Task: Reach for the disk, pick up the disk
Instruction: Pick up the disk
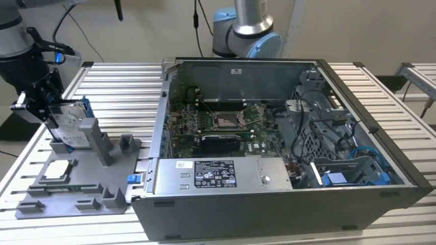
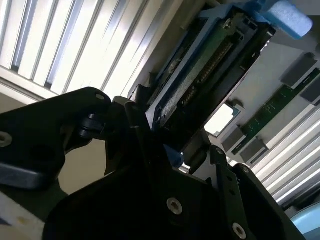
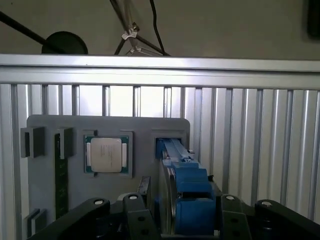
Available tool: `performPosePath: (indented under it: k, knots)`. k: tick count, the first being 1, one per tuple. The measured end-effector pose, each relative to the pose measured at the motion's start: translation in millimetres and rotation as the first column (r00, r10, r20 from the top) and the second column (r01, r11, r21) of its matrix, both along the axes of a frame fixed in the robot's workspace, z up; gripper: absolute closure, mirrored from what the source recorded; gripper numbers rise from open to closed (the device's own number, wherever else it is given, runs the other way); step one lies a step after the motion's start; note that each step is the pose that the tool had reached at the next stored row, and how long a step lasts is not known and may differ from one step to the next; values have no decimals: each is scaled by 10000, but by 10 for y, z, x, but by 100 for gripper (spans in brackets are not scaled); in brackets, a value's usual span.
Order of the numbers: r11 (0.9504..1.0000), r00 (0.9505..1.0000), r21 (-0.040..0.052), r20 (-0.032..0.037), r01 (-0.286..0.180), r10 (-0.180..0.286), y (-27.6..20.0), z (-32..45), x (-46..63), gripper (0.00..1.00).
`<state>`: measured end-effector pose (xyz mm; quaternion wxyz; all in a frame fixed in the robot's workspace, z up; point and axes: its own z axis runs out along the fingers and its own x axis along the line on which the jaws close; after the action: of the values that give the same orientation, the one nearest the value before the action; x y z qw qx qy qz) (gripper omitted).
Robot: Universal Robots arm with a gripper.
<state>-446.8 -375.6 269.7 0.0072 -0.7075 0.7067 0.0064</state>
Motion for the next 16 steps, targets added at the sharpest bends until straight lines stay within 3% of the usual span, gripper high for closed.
performPosePath:
  k: [5, 10, 11, 16]
  knots:
    - [10000, 10000, 38, 0, 0, 0, 0, -48, 0, 0]
    - [10000, 10000, 38, -1, 0, 0, 0, -48, 0, 0]
    - [10000, 10000, 38, -2, 0, 0, 0, -48, 0, 100]
    - [10000, 10000, 38, -1, 0, 0, 0, -49, 0, 100]
